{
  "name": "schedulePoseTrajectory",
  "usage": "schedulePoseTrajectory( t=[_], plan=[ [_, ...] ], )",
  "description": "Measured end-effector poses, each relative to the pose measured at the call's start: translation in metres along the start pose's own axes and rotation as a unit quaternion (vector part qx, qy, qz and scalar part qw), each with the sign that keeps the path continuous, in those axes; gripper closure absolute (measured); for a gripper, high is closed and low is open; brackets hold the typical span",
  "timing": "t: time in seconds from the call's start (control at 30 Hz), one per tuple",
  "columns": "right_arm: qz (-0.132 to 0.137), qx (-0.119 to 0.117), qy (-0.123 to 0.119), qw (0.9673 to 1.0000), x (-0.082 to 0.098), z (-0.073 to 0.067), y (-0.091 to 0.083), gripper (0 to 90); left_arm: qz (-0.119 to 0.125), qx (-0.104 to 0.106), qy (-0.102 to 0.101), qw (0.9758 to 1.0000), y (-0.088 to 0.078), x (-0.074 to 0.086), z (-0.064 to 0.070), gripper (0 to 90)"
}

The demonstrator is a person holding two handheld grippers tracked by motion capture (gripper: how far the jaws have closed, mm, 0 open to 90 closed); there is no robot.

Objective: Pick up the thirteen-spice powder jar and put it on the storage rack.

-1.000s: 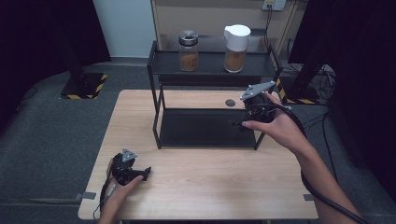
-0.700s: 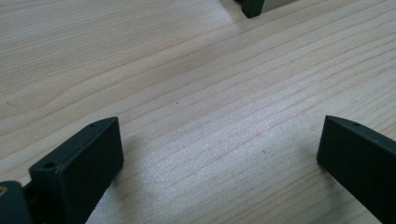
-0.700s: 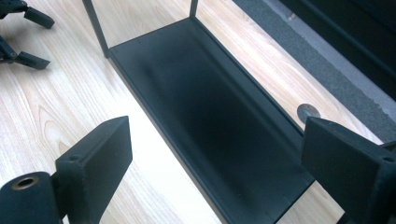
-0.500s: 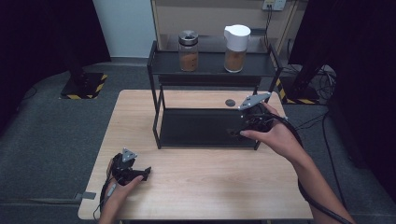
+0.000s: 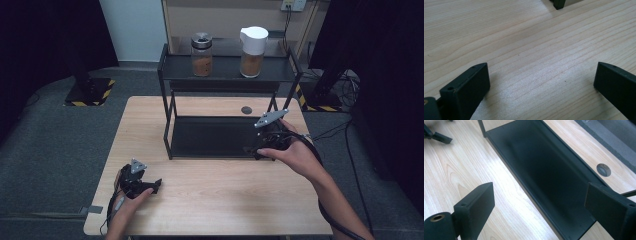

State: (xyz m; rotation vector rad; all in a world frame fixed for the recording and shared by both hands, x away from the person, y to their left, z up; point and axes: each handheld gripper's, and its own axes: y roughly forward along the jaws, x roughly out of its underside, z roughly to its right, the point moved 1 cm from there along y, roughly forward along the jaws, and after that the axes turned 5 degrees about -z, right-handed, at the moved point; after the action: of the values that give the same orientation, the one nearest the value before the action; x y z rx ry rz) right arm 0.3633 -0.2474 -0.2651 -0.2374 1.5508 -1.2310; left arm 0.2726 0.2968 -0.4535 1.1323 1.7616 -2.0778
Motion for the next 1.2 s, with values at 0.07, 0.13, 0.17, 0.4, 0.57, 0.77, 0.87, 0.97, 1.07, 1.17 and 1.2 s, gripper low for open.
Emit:
schedulePoseTrajectory(
  t=[0.07,0.13,0.17,0.4,0.57,0.77,0.87,0.97,1.07,1.17,1.2],
  plan=[
    [-0.001,-0.002,0.002,1.0000,0.003,-0.001,0.002,10.0,0.000,0.000,0.000,1.0000,0.000,0.000,0.000,0.0],
    [-0.003,-0.003,0.000,1.0000,0.004,-0.001,0.004,10.1,0.000,0.000,0.000,1.0000,0.000,0.000,0.000,0.0],
    [-0.003,-0.004,0.002,1.0000,0.005,-0.002,0.005,10.1,0.000,0.000,0.000,1.0000,0.000,0.000,0.000,0.0],
    [-0.005,-0.008,0.003,1.0000,0.011,-0.005,0.012,10.1,0.000,0.000,0.000,1.0000,0.000,0.000,0.000,0.0],
    [-0.007,-0.010,0.002,0.9999,0.014,-0.007,0.017,10.1,0.000,0.000,0.000,1.0000,0.000,0.000,0.000,0.0],
    [-0.005,-0.011,0.005,0.9999,0.020,-0.009,0.022,10.1,0.000,0.000,0.000,1.0000,0.000,0.000,0.000,0.0],
    [-0.006,-0.012,0.006,0.9999,0.023,-0.009,0.024,10.0,0.000,0.000,0.000,1.0000,0.000,0.000,0.000,0.0],
    [-0.008,-0.014,0.007,0.9998,0.026,-0.010,0.026,10.0,0.000,0.000,0.000,1.0000,0.000,0.000,0.000,0.0],
    [-0.008,-0.014,0.008,0.9998,0.030,-0.010,0.028,9.9,0.000,0.000,0.000,1.0000,0.000,0.000,0.000,0.0],
    [-0.008,-0.015,0.008,0.9998,0.034,-0.011,0.030,9.8,0.000,0.000,0.000,1.0000,0.000,0.000,0.000,0.0],
    [-0.009,-0.016,0.010,0.9998,0.035,-0.011,0.031,9.8,0.000,0.000,0.000,1.0000,0.000,0.000,0.000,0.0]
  ],
)
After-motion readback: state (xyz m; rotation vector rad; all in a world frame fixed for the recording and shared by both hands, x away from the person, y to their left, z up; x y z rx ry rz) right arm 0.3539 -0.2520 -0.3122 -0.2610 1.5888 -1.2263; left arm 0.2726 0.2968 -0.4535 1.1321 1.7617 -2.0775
